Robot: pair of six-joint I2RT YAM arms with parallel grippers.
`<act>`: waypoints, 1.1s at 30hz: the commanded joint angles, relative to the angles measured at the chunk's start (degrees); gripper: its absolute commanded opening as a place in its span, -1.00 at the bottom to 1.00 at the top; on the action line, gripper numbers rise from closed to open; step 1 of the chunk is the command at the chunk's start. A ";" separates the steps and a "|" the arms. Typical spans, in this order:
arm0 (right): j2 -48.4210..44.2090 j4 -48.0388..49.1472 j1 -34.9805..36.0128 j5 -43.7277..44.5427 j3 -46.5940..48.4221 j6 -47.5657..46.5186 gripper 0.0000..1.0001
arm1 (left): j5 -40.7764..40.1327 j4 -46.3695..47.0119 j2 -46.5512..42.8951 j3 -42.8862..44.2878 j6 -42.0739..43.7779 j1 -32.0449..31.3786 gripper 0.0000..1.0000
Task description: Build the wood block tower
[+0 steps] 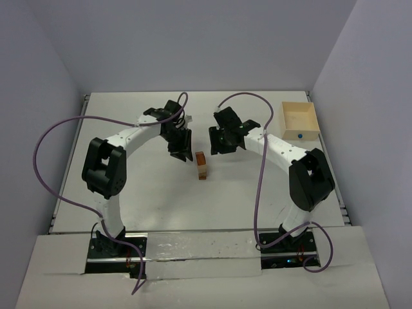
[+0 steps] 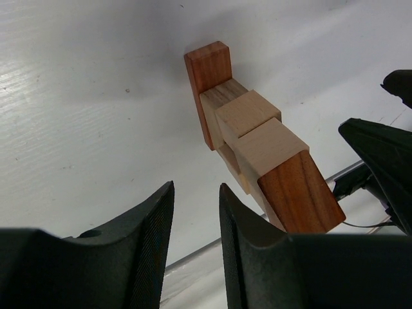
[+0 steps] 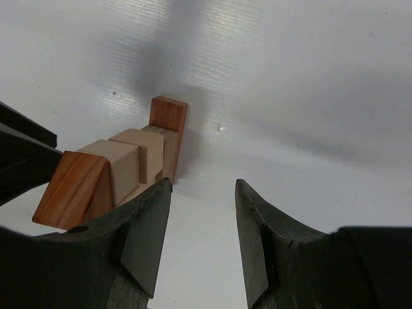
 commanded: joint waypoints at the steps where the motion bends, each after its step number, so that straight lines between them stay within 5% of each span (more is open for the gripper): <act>1: -0.30 0.87 1.21 -0.58 2.02 -0.47 0.04 | -0.35 0.07 -2.48 3.48 0.43 -0.59 -0.09; 24: -0.39 0.82 2.75 -0.13 3.29 -0.86 0.04 | -1.92 -0.11 -2.82 3.71 0.57 -2.28 -0.08; 33: -2.06 1.04 2.66 0.83 0.92 -0.55 0.05 | -3.06 0.59 -5.90 -0.69 0.44 -1.18 -0.28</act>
